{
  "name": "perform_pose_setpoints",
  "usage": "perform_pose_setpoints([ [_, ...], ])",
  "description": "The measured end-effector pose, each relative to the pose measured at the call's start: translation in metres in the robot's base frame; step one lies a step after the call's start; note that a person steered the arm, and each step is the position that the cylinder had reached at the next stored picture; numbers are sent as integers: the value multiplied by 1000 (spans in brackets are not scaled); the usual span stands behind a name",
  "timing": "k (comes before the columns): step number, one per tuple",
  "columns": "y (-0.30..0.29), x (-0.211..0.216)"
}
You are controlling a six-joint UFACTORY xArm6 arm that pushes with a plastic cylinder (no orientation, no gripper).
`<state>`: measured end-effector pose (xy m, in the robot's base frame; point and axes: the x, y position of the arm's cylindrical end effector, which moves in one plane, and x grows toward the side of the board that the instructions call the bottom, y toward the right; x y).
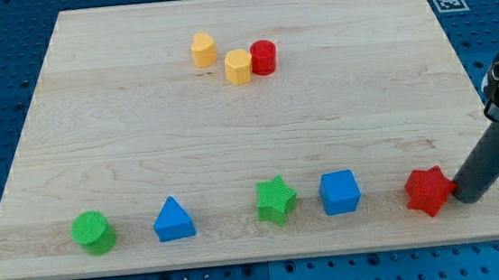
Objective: Place the red star to the right of the blue cube
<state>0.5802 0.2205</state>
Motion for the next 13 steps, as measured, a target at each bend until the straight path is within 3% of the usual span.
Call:
perform_pose_setpoints([
  [2, -9, -15],
  [4, -47, -111],
  [5, -54, -128],
  [13, -53, -167],
])
